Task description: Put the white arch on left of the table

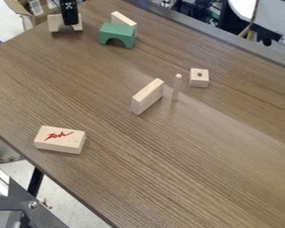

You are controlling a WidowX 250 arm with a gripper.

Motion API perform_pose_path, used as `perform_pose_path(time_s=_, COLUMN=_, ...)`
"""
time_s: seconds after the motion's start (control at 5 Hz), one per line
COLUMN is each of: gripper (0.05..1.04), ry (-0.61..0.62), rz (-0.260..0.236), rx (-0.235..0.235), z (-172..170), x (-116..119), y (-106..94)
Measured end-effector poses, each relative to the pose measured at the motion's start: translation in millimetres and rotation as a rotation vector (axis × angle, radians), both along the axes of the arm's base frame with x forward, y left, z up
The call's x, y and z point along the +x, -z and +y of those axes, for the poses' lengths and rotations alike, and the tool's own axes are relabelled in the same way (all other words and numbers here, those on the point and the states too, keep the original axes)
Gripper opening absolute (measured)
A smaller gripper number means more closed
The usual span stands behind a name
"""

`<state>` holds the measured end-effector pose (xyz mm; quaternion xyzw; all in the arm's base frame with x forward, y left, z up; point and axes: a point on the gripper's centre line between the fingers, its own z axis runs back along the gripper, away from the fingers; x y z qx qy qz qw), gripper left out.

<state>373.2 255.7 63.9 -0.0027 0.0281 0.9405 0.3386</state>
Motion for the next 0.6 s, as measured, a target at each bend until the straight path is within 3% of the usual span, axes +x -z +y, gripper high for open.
perform_pose_path(time_s=0.4, gripper=1.0, ry=0.029, rz=-0.246, rx=-0.014, z=-21.4, x=7.2, y=-80.4)
perform_pose_path(time_s=0.6, gripper=1.0, ry=0.05, rz=-0.345, rx=-0.021, z=-32.7, x=3.5, y=-115.8)
